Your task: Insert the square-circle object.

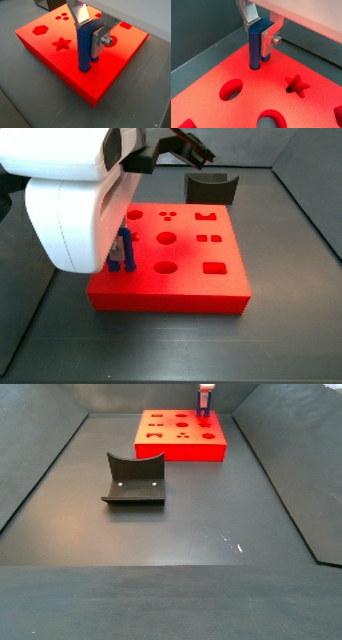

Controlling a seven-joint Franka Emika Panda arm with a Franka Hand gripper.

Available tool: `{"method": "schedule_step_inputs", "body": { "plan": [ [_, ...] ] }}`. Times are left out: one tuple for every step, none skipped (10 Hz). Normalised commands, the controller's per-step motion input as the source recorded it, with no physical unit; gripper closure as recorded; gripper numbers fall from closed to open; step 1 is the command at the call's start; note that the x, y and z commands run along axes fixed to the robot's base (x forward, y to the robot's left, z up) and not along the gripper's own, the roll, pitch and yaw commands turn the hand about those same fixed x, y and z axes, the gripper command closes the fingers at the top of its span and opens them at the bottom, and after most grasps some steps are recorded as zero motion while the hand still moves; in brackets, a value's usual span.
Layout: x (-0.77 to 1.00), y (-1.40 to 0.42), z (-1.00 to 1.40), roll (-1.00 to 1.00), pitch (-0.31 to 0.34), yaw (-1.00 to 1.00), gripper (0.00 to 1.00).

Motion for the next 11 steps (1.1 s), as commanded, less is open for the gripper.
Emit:
{"method": "schedule_step_inputs", "body": {
  "plan": [
    [0.00, -0.11, -0.72, 0.21, 0.134, 0.00, 1.00],
    [0.05, -0.15, -0.58, 0.23, 0.224, 0.00, 1.00],
    [0.07, -0.17, -0.59, 0.22, 0.231, 0.00, 1.00],
    [0.11, -0.18, -0.70, 0.19, 0.191, 0.00, 1.00],
    [0.03, -0.19, -0.94, 0.11, 0.084, 0.00, 1.00],
    [0.01, -0.21, -1.00, 0.09, 0.000, 0.00, 1.00],
    [0.00, -0.21, -1.00, 0.08, -0.003, 0.00, 1.00],
    [0.00, -0.15, -1.00, 0.06, -0.074, 0.00, 1.00],
    [-0.08, 0.00, -0.83, 0.04, -0.106, 0.00, 1.00],
    [-0.01, 0.00, -0.15, 0.00, -0.077, 0.00, 1.00],
    [0.00, 0.00, 0.00, 0.00, 0.000, 0.00, 1.00]
  ]
}}
